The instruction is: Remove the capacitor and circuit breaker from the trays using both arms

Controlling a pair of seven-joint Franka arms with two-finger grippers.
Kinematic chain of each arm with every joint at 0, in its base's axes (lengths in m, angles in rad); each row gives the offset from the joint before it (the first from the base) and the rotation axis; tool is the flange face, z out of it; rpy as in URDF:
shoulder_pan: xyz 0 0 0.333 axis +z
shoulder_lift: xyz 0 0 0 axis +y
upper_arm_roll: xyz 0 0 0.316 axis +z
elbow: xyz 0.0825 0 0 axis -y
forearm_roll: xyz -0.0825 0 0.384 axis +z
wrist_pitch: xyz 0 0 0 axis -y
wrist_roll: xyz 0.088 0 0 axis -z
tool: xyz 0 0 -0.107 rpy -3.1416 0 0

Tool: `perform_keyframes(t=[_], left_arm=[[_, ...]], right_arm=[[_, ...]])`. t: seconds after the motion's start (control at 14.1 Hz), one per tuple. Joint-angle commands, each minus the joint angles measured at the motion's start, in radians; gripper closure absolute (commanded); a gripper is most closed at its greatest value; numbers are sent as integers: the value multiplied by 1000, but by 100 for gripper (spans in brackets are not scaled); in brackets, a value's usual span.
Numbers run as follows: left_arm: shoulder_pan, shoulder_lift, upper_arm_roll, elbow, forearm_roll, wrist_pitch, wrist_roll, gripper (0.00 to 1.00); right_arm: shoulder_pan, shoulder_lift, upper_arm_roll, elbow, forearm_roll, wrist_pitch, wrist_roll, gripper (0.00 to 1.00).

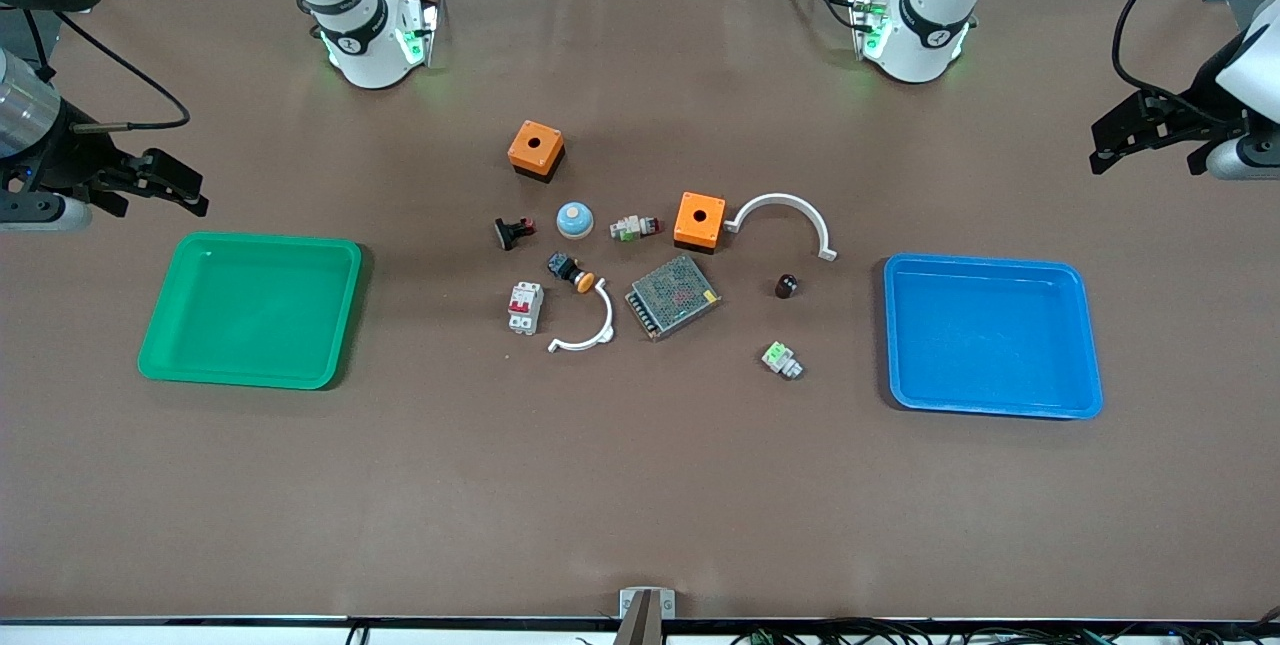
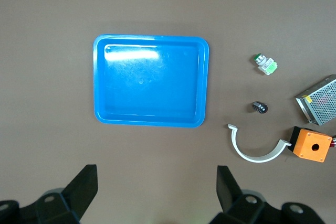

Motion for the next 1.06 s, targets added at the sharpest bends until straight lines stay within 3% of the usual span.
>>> perform_keyframes(t=[0.0, 0.99], left_arm=[[0, -16, -5, -14, 21, 7, 11, 0], [-2, 22, -5, 12, 6, 7, -6, 0]], right_arm=[[-16, -2, 15, 6, -2, -5, -4, 0], [-16, -5, 16, -4, -14, -20, -36, 0]])
